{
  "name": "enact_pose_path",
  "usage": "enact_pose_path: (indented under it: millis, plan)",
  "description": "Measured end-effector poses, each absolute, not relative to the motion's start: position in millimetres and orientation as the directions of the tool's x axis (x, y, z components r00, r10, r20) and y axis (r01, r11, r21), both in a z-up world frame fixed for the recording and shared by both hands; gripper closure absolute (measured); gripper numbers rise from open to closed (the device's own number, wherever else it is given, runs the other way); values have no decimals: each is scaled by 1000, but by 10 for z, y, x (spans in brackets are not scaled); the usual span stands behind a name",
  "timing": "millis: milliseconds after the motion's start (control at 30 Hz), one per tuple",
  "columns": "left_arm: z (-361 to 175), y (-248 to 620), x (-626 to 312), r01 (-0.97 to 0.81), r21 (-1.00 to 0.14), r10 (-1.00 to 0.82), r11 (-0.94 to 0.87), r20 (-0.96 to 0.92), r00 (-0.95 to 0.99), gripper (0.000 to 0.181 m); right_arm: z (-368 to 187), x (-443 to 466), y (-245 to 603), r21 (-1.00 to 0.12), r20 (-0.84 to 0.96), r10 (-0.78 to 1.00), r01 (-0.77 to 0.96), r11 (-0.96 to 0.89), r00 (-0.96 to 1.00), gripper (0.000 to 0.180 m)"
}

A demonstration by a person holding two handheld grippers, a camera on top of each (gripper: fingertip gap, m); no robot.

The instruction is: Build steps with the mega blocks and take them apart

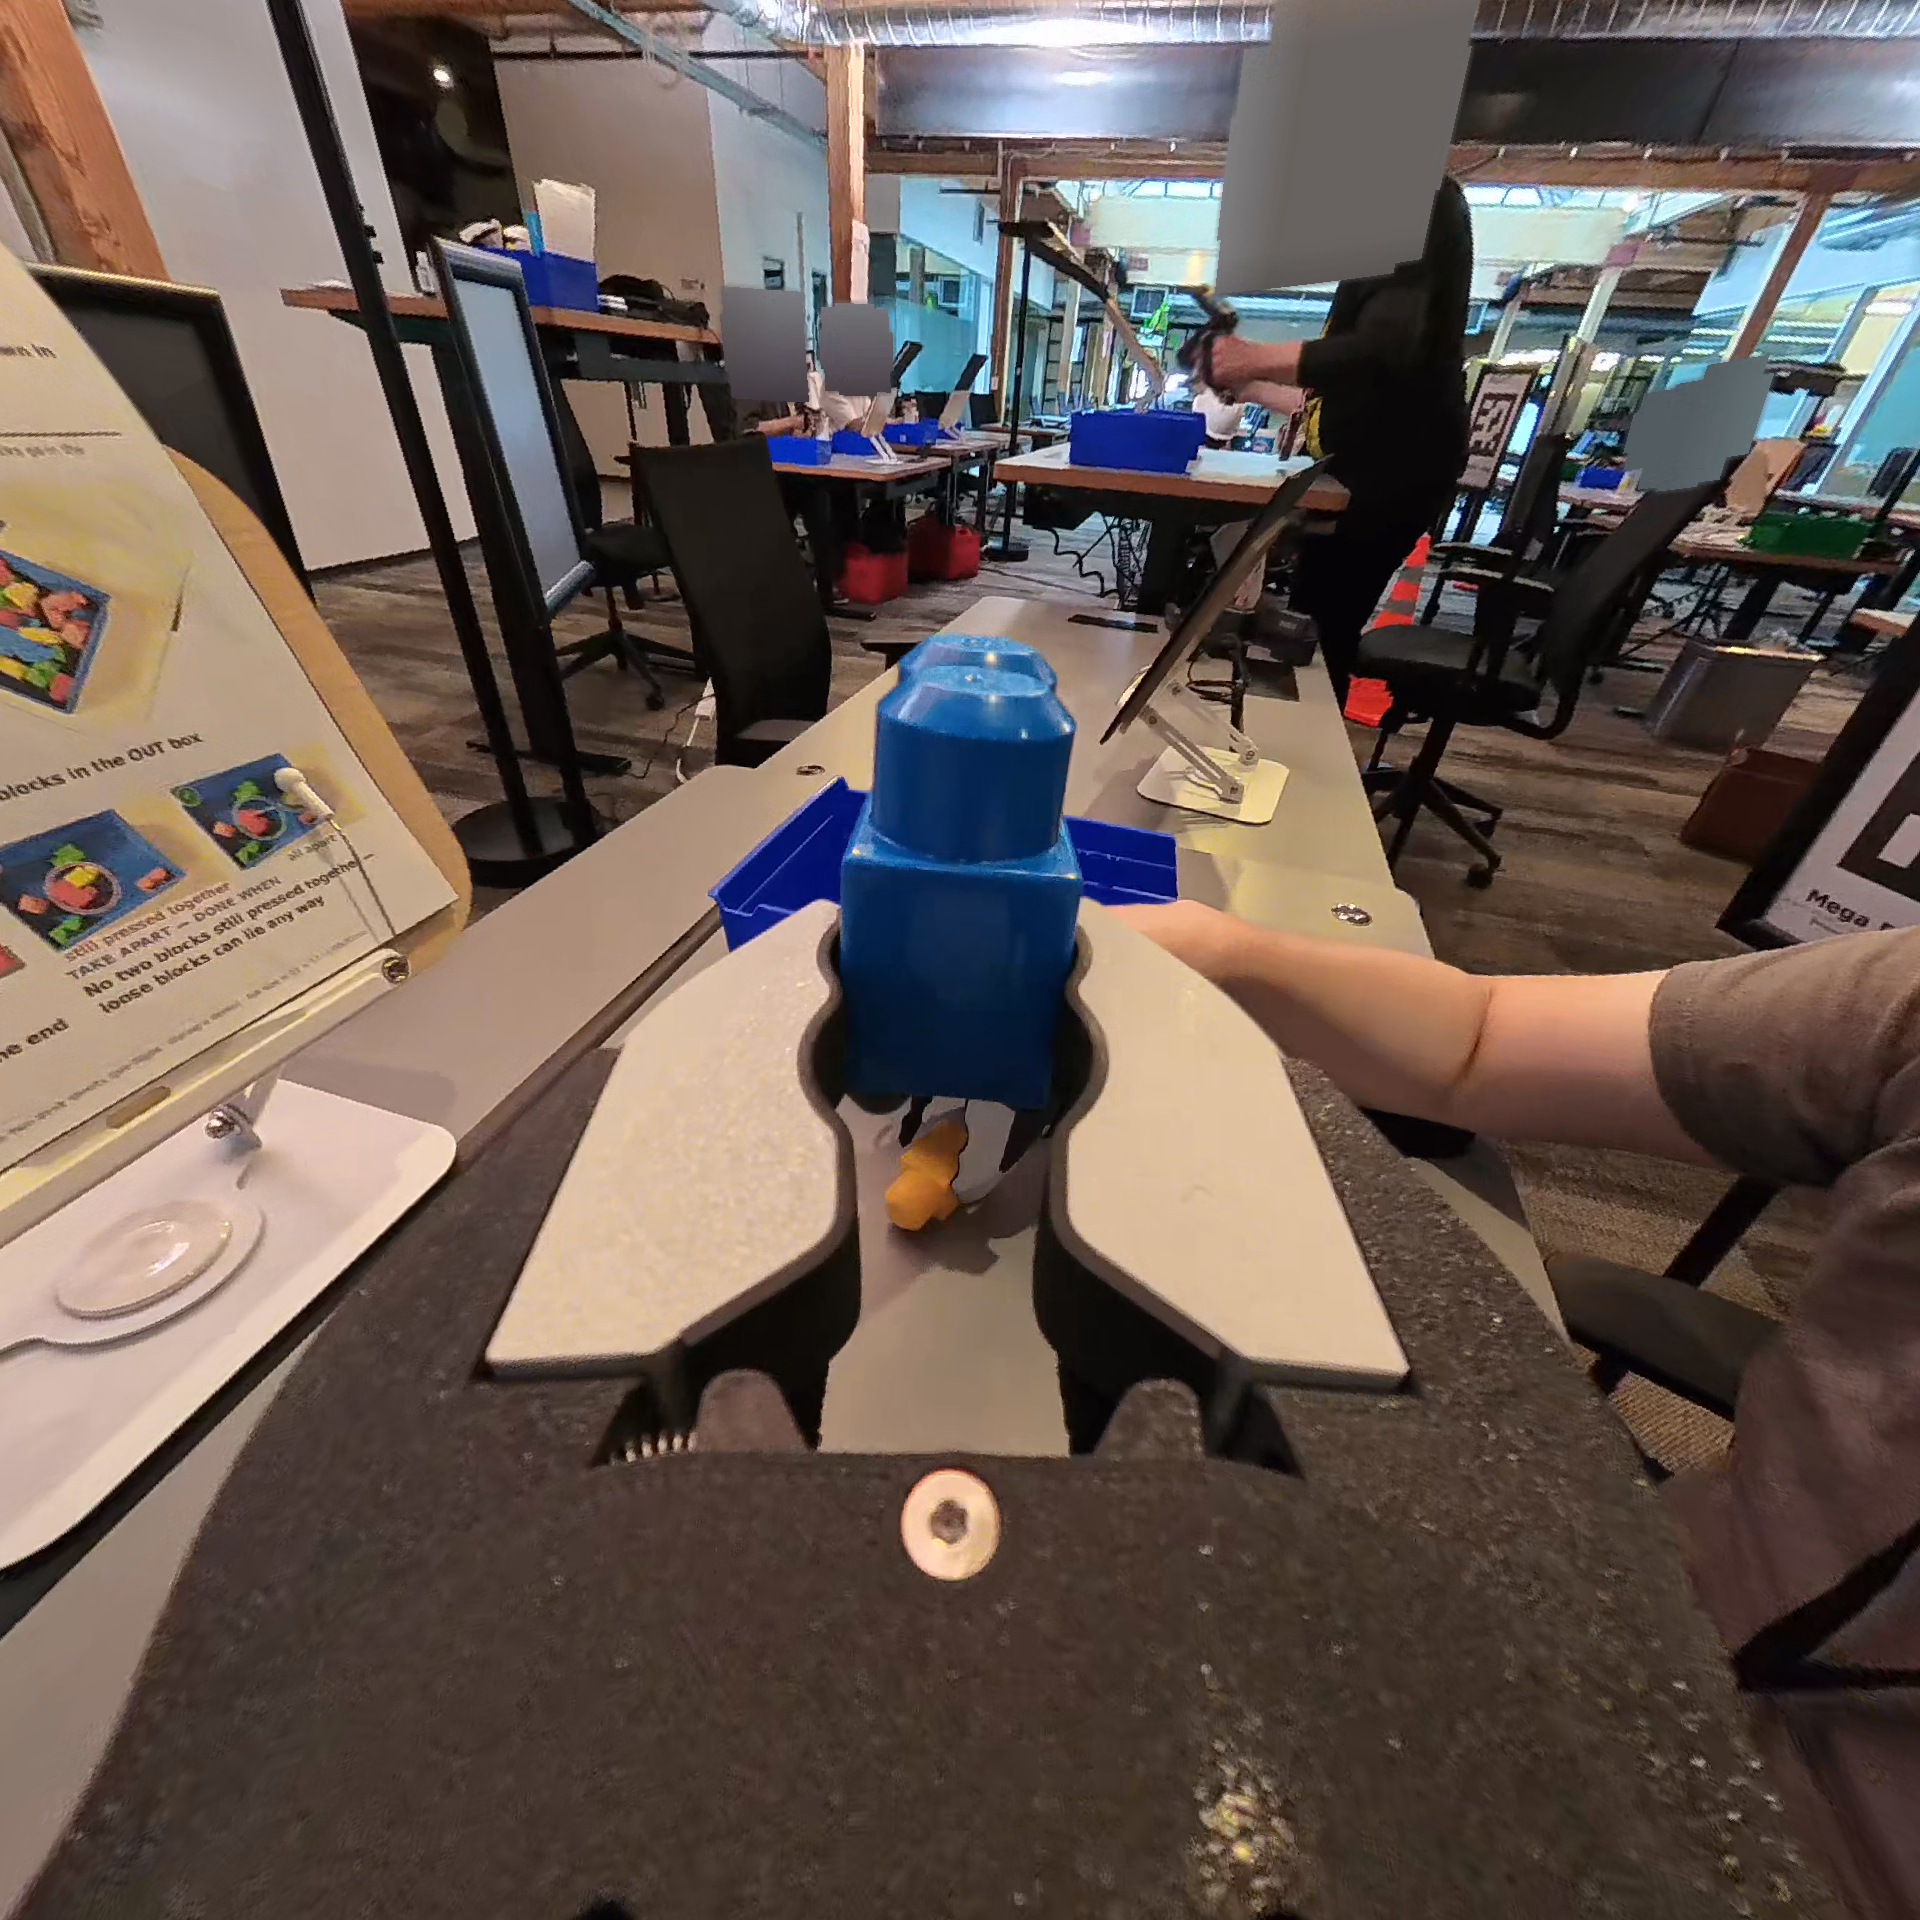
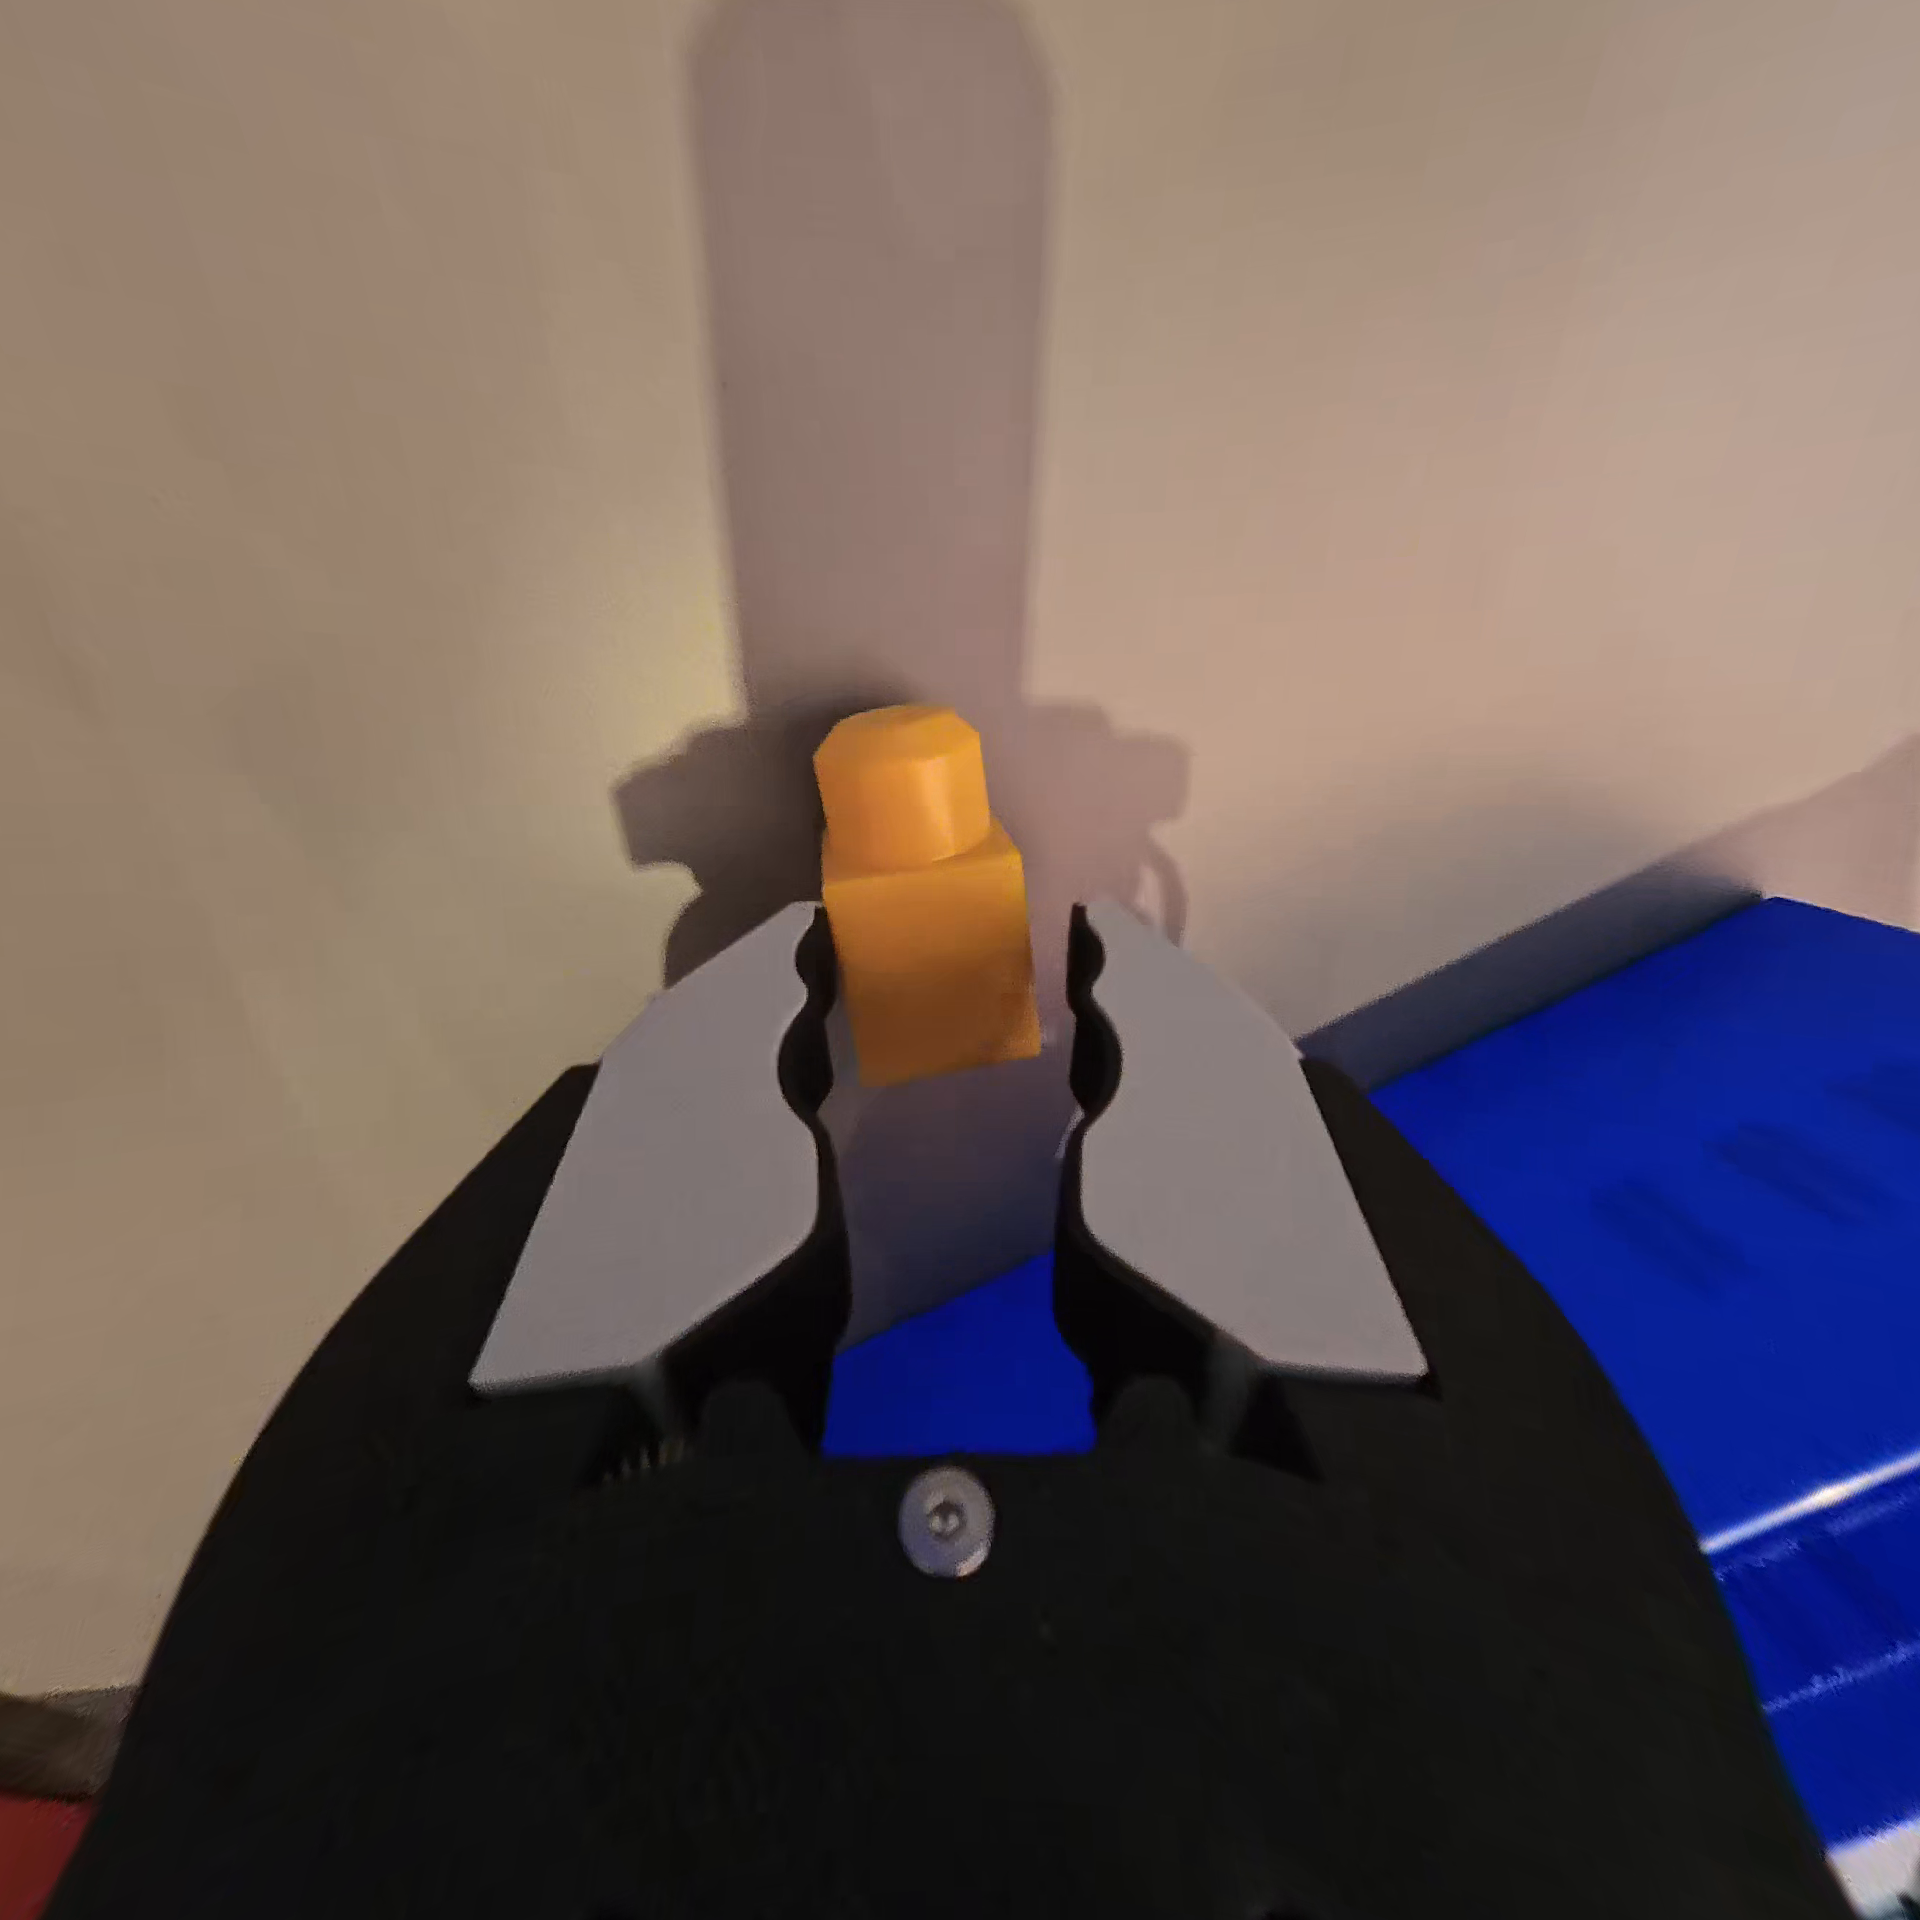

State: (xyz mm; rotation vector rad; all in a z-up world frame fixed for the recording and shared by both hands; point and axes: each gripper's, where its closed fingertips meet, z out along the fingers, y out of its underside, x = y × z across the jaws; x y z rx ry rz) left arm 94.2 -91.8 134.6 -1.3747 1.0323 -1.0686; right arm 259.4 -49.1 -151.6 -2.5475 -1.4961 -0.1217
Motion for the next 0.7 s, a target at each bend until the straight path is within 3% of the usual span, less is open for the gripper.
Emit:
enact_pose_path:
  millis: [233,333,400,533,600,700]
  plan:
    - [1399,-857,817,34,-996,-974,-85,90,207,144,-1528,2508,-521,-142,115,877,881,-451,467,142]
    - [1364,-819,820,48,-995,-974,-87,95,204,144,-1215,2412,-484,-299,86,862,838,-456,499,142]
    - [1313,-786,864,61,-993,-974,-105,115,193,144,-816,2313,-427,-493,59,847,753,-435,528,142]
    - [1024,-843,1179,52,-966,-965,-254,256,50,145,358,2166,-387,-925,-48,847,297,-238,530,142]
    - [821,-879,1409,45,-944,-945,-328,328,-12,145,856,2211,-485,-985,-156,872,-10,-171,464,143]
    - [505,-910,1721,8,-924,-923,-382,382,-44,145,1162,2246,-629,-933,-311,907,-275,-234,283,143]
